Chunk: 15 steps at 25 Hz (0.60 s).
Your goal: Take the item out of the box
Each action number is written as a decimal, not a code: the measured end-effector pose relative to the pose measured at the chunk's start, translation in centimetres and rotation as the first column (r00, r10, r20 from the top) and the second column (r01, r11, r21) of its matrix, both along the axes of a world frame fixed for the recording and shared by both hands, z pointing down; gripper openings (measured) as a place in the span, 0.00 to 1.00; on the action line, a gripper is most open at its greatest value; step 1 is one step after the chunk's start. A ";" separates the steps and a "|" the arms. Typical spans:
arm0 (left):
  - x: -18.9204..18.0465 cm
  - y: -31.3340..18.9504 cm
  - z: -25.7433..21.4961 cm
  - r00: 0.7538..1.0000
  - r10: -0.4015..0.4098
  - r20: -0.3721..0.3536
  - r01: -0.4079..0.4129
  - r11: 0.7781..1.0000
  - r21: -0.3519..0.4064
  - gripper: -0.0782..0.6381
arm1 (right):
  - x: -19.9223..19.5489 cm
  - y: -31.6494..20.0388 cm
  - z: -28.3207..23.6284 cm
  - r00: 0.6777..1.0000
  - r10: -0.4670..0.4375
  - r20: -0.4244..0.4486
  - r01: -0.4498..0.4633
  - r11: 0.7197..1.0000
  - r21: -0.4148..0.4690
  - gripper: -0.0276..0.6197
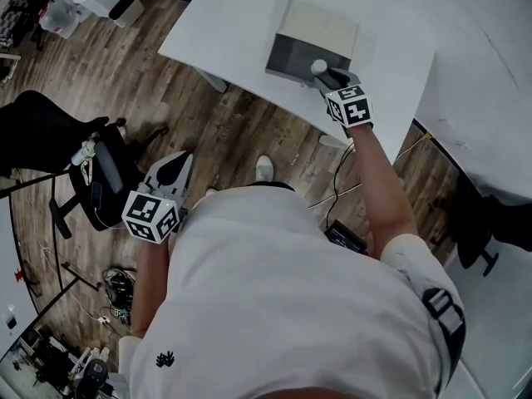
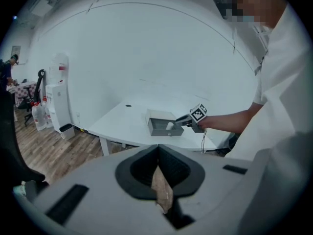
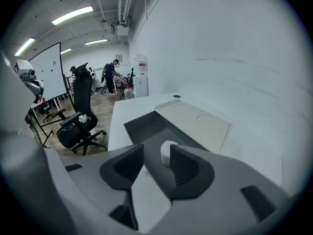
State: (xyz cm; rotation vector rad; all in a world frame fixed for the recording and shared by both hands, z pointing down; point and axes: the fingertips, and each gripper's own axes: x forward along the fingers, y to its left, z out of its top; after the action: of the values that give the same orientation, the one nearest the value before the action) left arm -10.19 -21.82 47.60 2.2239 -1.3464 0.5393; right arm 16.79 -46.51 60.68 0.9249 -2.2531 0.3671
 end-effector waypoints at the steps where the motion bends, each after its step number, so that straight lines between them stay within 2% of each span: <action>1: 0.1 -0.1 0.0 1.000 -0.004 0.004 0.004 1.000 -0.003 0.12 | 0.1 -0.5 0.3 1.000 0.001 -0.006 -0.001 1.000 -0.004 0.31; 7: 0.0 -1.1 0.1 0.999 -0.032 0.017 0.033 0.999 -0.019 0.12 | -0.1 -3.1 2.7 0.999 0.004 -0.043 -0.006 0.999 -0.047 0.40; 15: 0.5 -2.7 0.6 0.999 -0.036 0.019 0.037 0.999 -0.039 0.12 | -0.7 -4.5 4.8 0.996 -0.001 -0.084 -0.007 0.996 -0.089 0.43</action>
State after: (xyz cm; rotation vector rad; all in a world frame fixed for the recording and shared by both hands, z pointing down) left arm -9.66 -24.48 48.24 2.1635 -1.3711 0.5691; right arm 16.08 -51.00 65.50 0.8815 -2.1418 0.4190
